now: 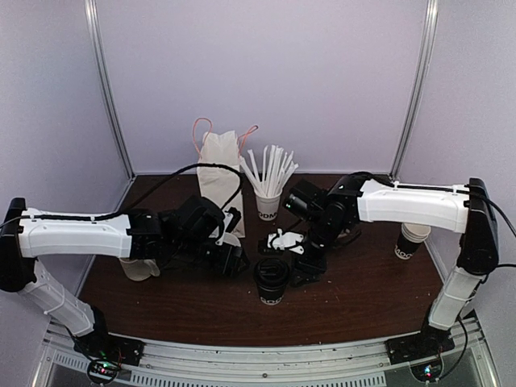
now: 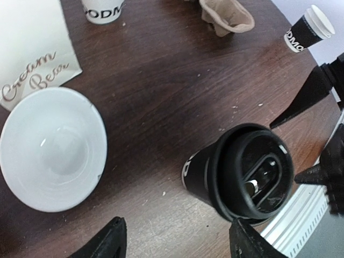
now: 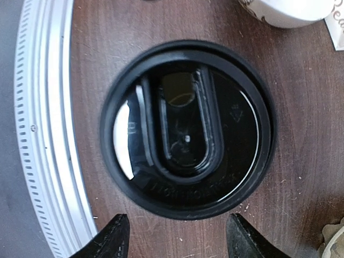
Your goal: Pack the takeout coffee
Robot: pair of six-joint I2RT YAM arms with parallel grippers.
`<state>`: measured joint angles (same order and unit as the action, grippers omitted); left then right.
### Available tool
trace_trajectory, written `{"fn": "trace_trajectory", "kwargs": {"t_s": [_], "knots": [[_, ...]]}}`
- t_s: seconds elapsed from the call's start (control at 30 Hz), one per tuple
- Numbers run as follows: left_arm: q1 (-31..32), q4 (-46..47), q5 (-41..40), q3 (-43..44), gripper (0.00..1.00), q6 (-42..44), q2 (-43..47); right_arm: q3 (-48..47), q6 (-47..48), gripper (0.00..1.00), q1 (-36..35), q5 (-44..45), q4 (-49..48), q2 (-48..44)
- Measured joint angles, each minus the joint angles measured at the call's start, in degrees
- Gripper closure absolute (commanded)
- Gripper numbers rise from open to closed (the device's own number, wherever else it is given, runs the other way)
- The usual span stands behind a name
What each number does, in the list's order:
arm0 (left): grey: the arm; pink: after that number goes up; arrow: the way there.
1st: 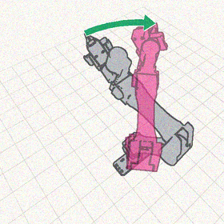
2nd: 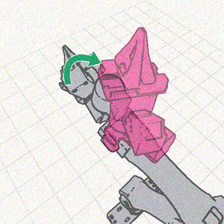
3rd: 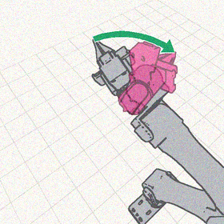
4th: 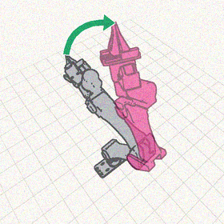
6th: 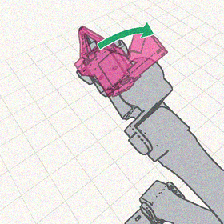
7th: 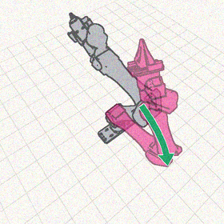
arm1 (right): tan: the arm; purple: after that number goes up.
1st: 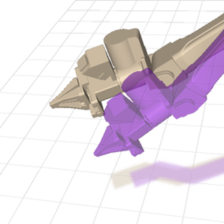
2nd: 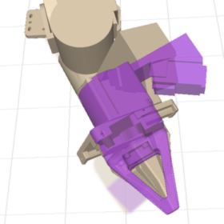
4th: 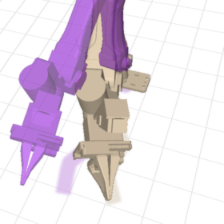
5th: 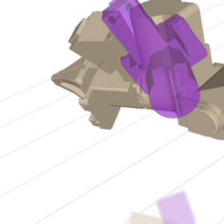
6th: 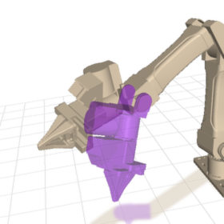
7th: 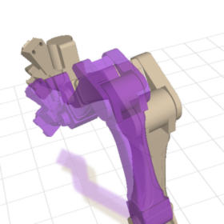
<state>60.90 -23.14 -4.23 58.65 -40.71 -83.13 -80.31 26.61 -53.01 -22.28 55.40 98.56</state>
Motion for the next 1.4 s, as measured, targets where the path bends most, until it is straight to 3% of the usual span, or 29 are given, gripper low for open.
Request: {"fn": "trace_trajectory", "kwargs": {"t_s": [0.57, 0.87, 1.07, 1.23, 1.4], "knots": [[-0.11, -0.48, -2.16, -3.56, 0.32, -2.86, 4.22, -9.16, -7.17, 0.37, 10.45, 3.04, 0.20, 8.31], [-0.35, 1.75, -1.70, -5.16, 0.47, -7.61, 4.28, -8.79, -8.00, 0.42, 12.35, 1.81, 1.16, 7.54], [-0.92, 7.17, 3.78, -5.73, 0.50, -13.33, 0.35, -7.43, -9.25, 0.55, 18.80, -11.06, 2.86, 6.10], [-0.92, 11.67, 9.03, -5.73, 0.51, -16.65, -4.13, -6.16, -10.49, 0.59, 19.91, -23.74, 4.00, 6.82], [-0.92, 13.35, 11.06, -5.62, 0.52, -18.14, -5.68, -6.16, -10.80, 0.59, 19.47, -29.24, 4.17, 8.90]]}}
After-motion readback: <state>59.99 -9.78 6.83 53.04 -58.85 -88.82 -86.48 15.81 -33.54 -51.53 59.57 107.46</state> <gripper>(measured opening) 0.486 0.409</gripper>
